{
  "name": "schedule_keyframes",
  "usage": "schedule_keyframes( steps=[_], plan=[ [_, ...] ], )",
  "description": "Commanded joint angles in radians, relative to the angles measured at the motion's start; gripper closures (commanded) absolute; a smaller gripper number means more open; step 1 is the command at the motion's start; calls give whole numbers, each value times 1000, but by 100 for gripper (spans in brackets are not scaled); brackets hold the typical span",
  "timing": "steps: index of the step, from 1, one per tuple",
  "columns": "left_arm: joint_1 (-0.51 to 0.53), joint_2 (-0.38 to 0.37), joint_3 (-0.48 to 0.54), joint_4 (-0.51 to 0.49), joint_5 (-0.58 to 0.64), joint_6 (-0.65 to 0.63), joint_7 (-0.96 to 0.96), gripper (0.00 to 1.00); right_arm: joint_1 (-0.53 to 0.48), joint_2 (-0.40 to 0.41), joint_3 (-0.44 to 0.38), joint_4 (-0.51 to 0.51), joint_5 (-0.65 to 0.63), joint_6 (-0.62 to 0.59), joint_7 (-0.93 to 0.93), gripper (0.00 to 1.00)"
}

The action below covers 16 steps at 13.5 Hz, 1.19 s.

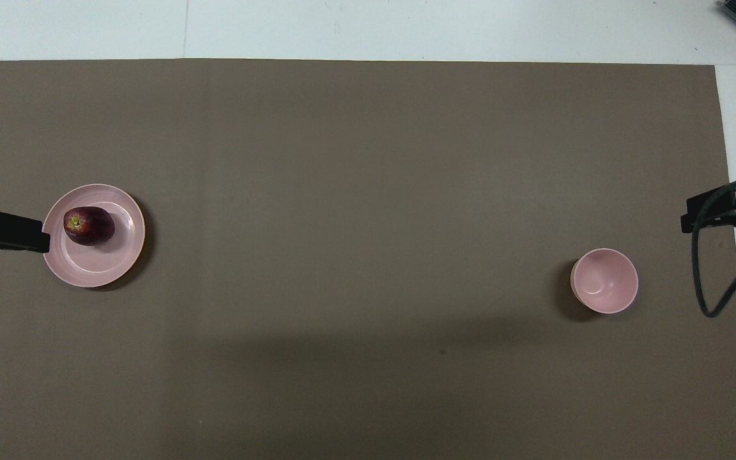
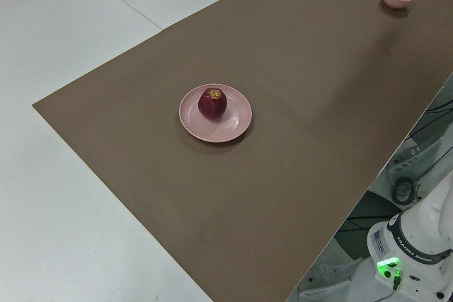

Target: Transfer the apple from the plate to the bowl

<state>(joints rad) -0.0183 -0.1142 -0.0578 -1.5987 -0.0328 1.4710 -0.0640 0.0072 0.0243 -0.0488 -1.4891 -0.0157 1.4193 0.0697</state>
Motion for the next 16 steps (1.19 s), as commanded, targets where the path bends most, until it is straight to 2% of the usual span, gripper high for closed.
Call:
schedule_keyframes(
  steps=[1, 7, 9, 11, 13, 16],
  plan=[
    [8, -21, 0, -38, -10, 26, -3, 0, -9, 6, 3, 13, 20, -19, -22, 0],
    [50, -12, 0, -102, -10, 110, 3, 0, -9, 6, 3, 13, 20, -19, -22, 0],
    [83, 5, 0, -145, -10, 194, 3, 0, -9, 5, 3, 12, 20, -19, -22, 0],
    [133, 39, 0, -200, -10, 302, 16, 0, -9, 6, 3, 12, 22, -19, -22, 0],
    [187, 100, 0, -210, -10, 423, 55, 0, -9, 6, 3, 12, 20, -19, -22, 0],
    [207, 185, 0, -227, -9, 492, 99, 0, -9, 5, 1, 12, 22, -20, -22, 0]
  ],
)
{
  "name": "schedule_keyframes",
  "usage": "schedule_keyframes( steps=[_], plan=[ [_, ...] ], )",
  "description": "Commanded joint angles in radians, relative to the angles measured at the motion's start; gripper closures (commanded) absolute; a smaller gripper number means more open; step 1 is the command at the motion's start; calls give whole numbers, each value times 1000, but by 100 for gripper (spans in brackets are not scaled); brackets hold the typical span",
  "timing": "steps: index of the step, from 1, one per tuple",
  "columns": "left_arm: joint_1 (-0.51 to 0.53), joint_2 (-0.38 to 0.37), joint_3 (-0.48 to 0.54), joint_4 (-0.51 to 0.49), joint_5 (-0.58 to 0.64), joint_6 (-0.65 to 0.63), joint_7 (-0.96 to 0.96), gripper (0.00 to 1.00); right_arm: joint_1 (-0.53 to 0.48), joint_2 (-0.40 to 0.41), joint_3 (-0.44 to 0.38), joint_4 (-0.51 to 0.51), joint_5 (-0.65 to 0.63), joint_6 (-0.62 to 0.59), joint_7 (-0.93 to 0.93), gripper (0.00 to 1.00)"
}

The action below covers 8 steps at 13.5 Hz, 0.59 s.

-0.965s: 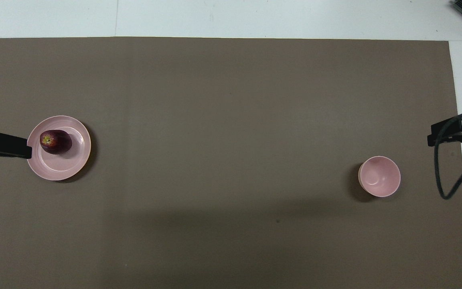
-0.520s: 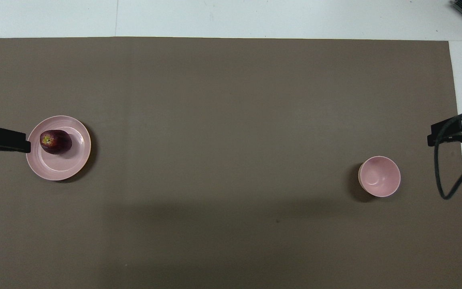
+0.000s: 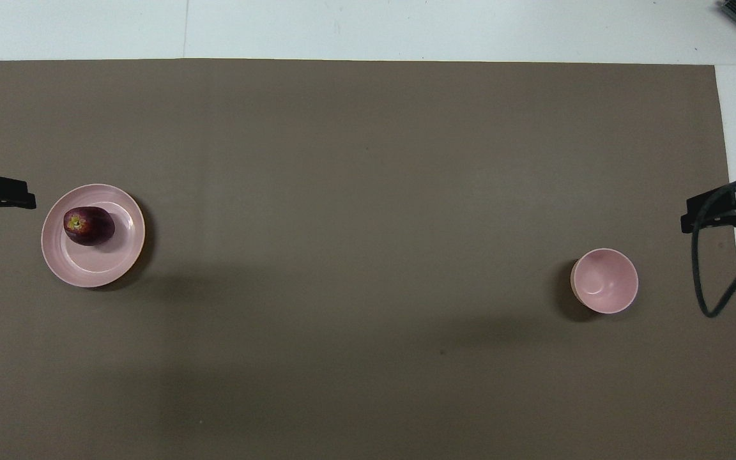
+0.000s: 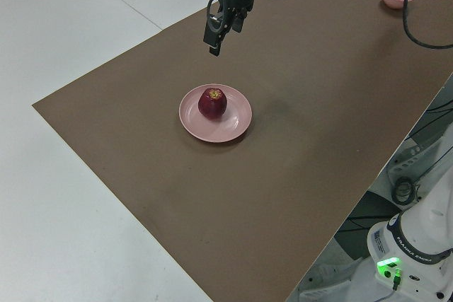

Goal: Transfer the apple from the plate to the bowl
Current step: 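Reach the left gripper down to the apple on the pink plate and grasp it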

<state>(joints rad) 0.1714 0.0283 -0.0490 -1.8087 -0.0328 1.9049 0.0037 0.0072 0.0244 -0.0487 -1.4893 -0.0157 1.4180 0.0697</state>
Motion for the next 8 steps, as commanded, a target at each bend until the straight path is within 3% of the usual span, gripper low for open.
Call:
schedule_keyframes(
  steps=[1, 4, 6, 8],
  plan=[
    [19, 65, -9, -27, -10, 107, 35, 0, -9, 5, 1, 12, 20, -19, -22, 0],
    [17, 146, -9, -82, -10, 227, 33, 0, -7, 5, 3, 12, 20, -19, -21, 0],
    [20, 156, -9, -138, -10, 325, 33, 0, -6, 5, 3, 12, 20, -19, -19, 0],
    [10, 183, -9, -165, -10, 344, 33, 0, -6, 5, 3, 11, 20, -17, -19, 0]
  ],
)
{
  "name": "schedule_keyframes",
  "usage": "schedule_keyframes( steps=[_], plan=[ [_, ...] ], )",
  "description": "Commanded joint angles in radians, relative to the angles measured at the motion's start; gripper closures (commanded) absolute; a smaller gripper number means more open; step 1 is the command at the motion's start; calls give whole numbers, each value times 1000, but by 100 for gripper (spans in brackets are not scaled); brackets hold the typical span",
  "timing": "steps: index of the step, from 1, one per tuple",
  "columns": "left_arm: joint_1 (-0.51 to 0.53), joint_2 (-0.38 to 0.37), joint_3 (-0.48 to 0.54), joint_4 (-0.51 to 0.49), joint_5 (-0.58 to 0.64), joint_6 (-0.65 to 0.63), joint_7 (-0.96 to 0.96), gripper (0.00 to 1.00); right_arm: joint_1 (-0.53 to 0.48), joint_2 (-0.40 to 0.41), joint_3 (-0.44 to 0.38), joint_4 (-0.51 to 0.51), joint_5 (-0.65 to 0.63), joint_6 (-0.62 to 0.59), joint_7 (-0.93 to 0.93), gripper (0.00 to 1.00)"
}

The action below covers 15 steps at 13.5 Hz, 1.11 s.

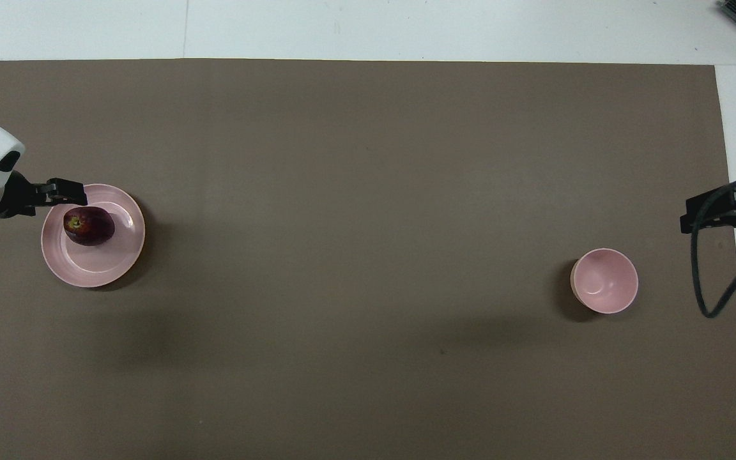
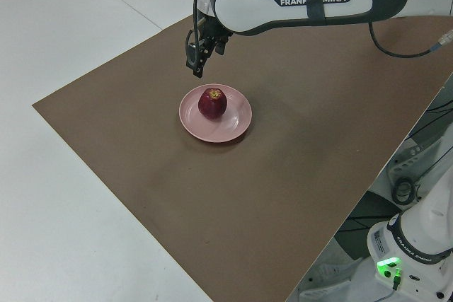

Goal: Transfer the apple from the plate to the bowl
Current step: 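Reach the left gripper down to the apple on the pink plate and grasp it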

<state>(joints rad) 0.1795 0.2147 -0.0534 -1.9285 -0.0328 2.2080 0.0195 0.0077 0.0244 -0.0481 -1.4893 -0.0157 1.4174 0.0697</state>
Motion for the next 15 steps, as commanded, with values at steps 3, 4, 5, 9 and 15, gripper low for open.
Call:
schedule_keyframes(
  steps=[3, 4, 5, 9, 15],
  plan=[
    [-3, -9, -6, -105, -9, 82, 19, 0, -2, 5, 2, 12, 20, -12, -22, 0],
    [-5, -2, -6, -109, -9, 87, 20, 0, -2, 5, 2, 12, 20, -9, -24, 0],
    [-8, 5, -6, -112, -9, 94, 19, 0, -2, 5, 2, 12, 20, -8, -24, 0],
    [-5, 18, -6, -129, -9, 139, 20, 0, 2, 5, 4, 12, 20, -8, -27, 0],
    [-8, 23, -6, -147, -9, 160, 19, 0, 3, 5, 7, 12, 20, -6, -18, 0]
  ],
)
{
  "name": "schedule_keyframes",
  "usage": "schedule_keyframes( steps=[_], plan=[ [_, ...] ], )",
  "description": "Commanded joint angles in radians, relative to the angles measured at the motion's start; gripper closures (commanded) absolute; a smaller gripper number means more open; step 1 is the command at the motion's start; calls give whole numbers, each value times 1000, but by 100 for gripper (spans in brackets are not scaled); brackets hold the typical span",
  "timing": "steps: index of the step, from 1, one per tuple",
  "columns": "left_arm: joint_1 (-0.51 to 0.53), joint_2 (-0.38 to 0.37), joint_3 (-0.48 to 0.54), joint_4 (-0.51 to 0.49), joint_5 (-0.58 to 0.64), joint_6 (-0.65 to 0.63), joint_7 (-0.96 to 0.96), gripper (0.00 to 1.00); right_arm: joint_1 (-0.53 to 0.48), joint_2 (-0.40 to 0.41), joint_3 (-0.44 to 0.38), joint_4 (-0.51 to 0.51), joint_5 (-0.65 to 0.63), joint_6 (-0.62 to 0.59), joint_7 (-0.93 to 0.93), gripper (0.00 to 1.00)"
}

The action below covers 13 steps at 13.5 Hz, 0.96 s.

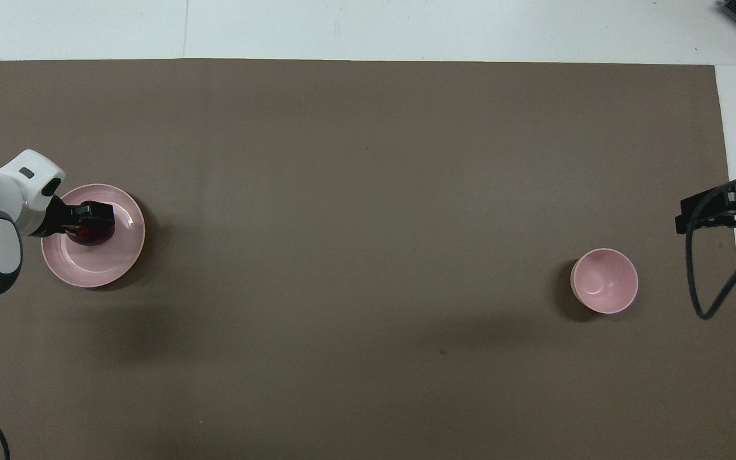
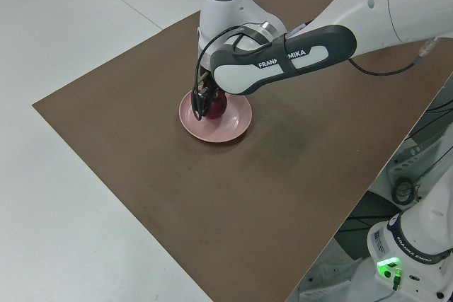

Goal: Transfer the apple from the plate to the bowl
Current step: 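Reach the left gripper down to the apple on the pink plate and grasp it, then lift the apple with the left gripper while the right gripper moves inward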

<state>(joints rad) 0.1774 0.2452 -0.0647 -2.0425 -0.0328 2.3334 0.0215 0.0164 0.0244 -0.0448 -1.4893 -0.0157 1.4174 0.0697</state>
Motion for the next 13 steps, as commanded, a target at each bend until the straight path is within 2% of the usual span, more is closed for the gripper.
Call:
schedule_keyframes(
  steps=[1, 3, 4, 5, 13],
  plan=[
    [-6, -9, 5, -36, -9, 35, 17, 0, -6, 5, 3, 12, 20, -6, -11, 0],
    [-7, -7, 5, -35, -9, 35, 17, 0, -6, 5, 3, 12, 20, -5, -8, 0],
    [-7, -6, 5, -30, -9, 34, 17, 52, -6, 5, 3, 11, 22, -5, -8, 0],
    [-7, -6, 5, -25, -9, 27, 12, 100, -6, 3, 3, 7, 20, -5, -8, 0],
    [-16, -6, 5, -22, -7, 23, 20, 100, -6, 2, 3, 3, 22, -5, -7, 0]
  ],
)
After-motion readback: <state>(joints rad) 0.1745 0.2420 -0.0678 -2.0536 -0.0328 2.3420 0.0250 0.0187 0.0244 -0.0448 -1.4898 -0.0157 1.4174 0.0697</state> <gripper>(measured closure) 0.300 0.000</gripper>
